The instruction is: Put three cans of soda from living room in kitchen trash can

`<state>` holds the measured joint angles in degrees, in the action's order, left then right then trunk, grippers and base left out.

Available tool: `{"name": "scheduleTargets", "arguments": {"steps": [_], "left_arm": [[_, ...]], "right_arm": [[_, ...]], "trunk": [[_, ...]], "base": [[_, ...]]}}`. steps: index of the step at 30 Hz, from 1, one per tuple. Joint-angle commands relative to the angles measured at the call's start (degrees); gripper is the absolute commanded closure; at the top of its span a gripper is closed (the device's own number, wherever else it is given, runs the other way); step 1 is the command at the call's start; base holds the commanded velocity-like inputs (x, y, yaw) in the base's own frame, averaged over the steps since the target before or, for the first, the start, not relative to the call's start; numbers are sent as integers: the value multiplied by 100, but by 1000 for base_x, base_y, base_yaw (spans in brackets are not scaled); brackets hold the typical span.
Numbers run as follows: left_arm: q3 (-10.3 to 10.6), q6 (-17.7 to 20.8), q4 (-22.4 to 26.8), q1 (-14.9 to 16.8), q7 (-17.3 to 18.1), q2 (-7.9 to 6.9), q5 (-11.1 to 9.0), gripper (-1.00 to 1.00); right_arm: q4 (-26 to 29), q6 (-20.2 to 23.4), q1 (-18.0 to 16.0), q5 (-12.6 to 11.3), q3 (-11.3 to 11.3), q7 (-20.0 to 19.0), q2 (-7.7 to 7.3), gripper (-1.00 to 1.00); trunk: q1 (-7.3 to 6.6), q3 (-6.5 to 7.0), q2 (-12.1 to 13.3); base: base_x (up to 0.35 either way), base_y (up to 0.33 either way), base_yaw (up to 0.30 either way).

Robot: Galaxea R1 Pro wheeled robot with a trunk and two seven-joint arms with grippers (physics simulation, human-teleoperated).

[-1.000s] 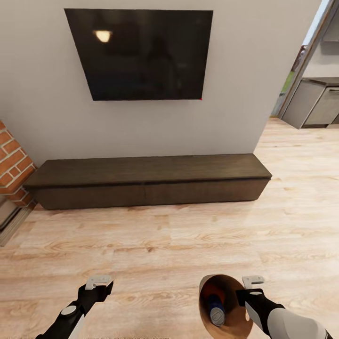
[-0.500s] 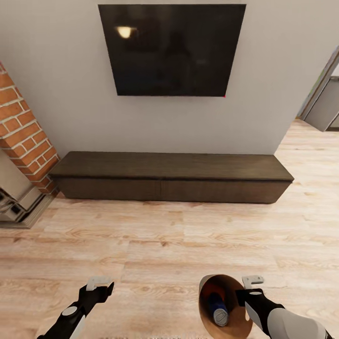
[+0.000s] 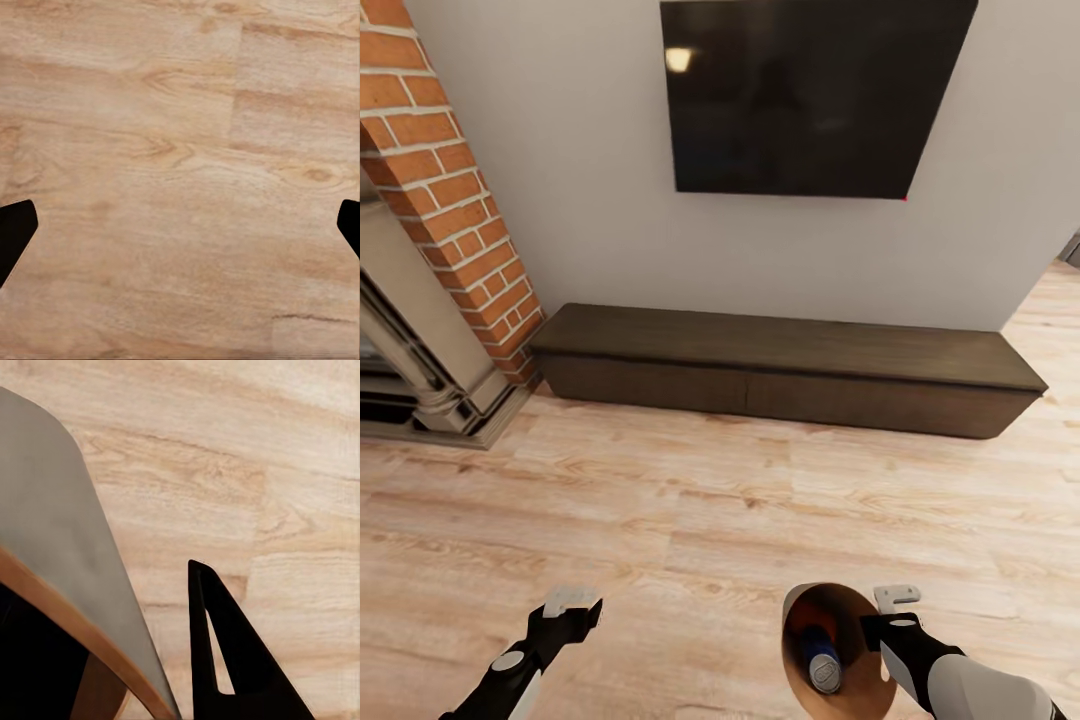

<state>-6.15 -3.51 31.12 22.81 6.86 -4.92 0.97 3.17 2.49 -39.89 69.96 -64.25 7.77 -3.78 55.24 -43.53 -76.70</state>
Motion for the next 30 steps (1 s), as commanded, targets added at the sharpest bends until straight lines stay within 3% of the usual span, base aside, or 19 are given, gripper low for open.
{"name": "scheduleTargets", "arguments": {"steps": [1,18,30], "left_arm": [[0,-2,0,1,0,0,0,-100],[0,-123,-308,4,5,0,-17,-100],[0,-132,-326,4,7,0,-18,-100]], "right_arm": [[-1,-3,-1,-9,-26,-30,0,100],[-4,-3,-1,-9,-26,-30,0,100],[-6,-3,-1,-16,-13,-37,2,100]], "trunk": [[0,-6,0],[0,-100,0],[0,-110,0]], "base": [[-139,259,191],[-92,269,186],[-2,287,27]]}}
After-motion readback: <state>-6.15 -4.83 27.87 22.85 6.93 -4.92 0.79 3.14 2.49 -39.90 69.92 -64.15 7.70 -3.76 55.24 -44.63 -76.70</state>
